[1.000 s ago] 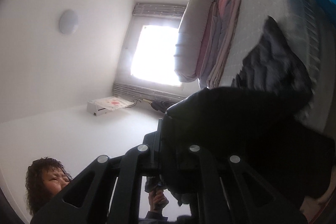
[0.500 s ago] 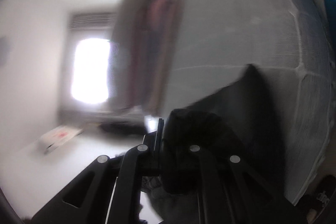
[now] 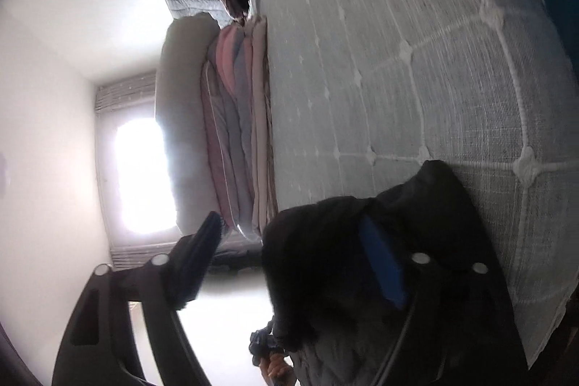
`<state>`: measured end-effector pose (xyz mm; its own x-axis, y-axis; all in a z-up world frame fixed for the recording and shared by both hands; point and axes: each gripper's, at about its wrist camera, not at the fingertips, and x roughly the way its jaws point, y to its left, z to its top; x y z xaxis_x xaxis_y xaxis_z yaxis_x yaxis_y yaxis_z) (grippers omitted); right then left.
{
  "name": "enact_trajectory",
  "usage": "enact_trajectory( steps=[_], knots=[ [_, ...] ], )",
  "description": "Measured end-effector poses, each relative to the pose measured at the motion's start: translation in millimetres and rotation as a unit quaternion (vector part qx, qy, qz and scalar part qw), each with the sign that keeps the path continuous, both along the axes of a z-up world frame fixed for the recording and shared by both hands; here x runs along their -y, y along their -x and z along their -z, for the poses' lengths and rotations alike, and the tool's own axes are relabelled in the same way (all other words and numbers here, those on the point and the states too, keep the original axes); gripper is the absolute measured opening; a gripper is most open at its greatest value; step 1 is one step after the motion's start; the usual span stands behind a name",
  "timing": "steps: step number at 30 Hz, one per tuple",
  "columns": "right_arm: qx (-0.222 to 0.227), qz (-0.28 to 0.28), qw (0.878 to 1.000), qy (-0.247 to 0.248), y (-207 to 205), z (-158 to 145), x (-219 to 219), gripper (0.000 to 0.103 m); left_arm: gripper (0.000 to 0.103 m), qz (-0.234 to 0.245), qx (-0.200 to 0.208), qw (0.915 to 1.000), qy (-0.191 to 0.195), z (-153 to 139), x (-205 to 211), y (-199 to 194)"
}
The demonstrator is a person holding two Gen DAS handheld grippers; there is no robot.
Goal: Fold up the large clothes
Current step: 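Lower the black jacket onto the bed and open both grippers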
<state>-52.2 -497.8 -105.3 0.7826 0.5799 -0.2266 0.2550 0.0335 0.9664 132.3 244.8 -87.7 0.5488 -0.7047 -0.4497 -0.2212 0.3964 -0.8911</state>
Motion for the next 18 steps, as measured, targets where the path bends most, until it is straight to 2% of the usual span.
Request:
enact_trajectory(
  steps=[2,4,5,7,9,10,11,13,16,18],
  knots=[
    [0.013,-0.051,0.998,0.016,-2,-16,-24,0.082,0.043,-0.013,0.012,0.9998,0.013,-5,1,1],
    [0.034,-0.123,0.991,0.042,-7,-33,-65,0.086,0.053,-0.02,0.018,0.9996,-0.004,-10,5,0],
    [0.043,-0.17,0.983,0.048,-11,-40,-92,0.087,0.058,-0.019,0.017,0.9996,-0.01,-10,7,-1],
    [0.045,-0.235,0.97,0.033,-20,-41,-131,0.088,0.059,-0.023,0.009,0.9995,-0.02,-10,12,-3],
    [0.035,-0.287,0.955,0.064,-31,-47,-169,0.088,0.059,-0.017,0.013,0.9976,-0.065,-18,17,-2],
    [0.036,-0.295,0.952,0.075,-41,-51,-181,0.088,0.059,-0.015,0.02,0.9964,-0.081,-22,21,-3],
    [0.039,-0.299,0.951,0.065,-56,-52,-189,0.088,0.061,-0.014,0.029,0.9953,-0.092,-27,24,-2],
    [0.038,-0.292,0.954,0.051,-89,-51,-194,0.088,0.064,-0.015,0.048,0.9947,-0.089,-34,22,2],
    [0.037,-0.248,0.968,0.023,-134,-43,-184,0.087,0.068,-0.025,0.064,0.9963,-0.051,-35,13,6],
    [0.016,-0.196,0.981,-0.003,-161,-25,-170,0.087,0.068,-0.034,0.065,0.9972,-0.015,-32,5,6]
  ],
)
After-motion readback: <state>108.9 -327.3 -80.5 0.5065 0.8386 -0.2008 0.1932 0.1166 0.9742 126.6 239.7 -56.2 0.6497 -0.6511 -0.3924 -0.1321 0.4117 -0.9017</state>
